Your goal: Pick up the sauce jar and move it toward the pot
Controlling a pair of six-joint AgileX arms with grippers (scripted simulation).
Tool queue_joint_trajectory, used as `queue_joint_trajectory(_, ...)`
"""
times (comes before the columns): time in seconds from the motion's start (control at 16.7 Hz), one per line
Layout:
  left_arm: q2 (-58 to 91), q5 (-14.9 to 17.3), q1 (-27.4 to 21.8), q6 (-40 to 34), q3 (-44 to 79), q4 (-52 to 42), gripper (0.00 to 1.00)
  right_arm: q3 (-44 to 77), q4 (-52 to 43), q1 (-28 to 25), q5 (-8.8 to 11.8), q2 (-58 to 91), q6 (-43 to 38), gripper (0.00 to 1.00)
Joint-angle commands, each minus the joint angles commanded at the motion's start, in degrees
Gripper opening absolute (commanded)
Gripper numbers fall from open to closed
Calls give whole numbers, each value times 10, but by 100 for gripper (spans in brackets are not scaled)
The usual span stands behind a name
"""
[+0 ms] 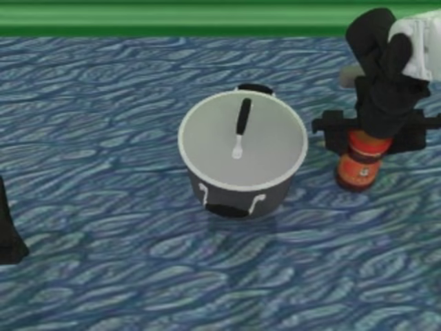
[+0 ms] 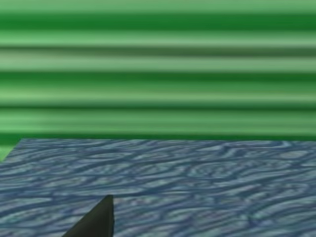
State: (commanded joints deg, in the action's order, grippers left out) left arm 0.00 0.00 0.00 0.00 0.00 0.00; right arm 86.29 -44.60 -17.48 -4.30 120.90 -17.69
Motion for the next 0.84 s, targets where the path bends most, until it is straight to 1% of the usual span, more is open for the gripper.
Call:
queue_joint_trajectory(0.48,0,0,0,0,0,0,100,0,0,0,0,0,0,98)
queue_joint_trajectory(0.54,0,0,0,0,0,0,100,0,0,0,0,0,0,100)
queue_joint_trajectory(0.84,0,0,0,0,0,0,100,0,0,0,0,0,0,100)
